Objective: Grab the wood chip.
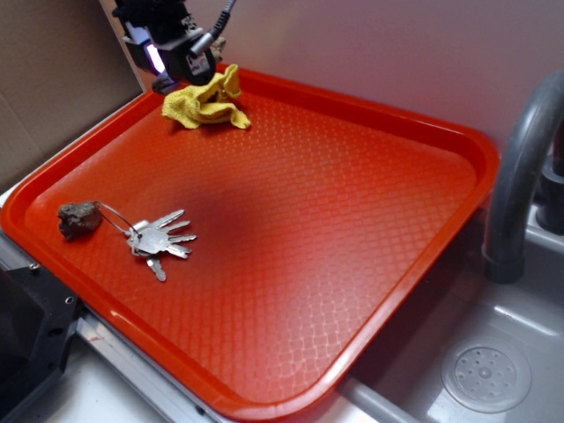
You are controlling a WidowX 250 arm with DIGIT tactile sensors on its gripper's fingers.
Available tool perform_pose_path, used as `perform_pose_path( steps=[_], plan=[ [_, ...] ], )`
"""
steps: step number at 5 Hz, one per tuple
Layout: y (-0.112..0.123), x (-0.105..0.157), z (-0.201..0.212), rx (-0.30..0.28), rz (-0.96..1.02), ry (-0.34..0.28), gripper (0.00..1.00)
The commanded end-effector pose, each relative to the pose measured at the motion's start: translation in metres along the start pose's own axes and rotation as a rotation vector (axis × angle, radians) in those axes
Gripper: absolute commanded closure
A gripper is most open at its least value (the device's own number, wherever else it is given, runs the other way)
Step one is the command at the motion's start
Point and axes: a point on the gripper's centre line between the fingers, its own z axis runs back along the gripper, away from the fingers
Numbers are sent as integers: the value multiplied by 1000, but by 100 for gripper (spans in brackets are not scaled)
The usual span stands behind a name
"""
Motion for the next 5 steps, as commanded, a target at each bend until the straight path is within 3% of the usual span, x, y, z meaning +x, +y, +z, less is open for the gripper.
perform_pose_path(
  steps=[1,5],
  plan=[
    [-7,8,11,7,2,-36,100],
    [-7,11,9,18,2,-34,100]
  ],
)
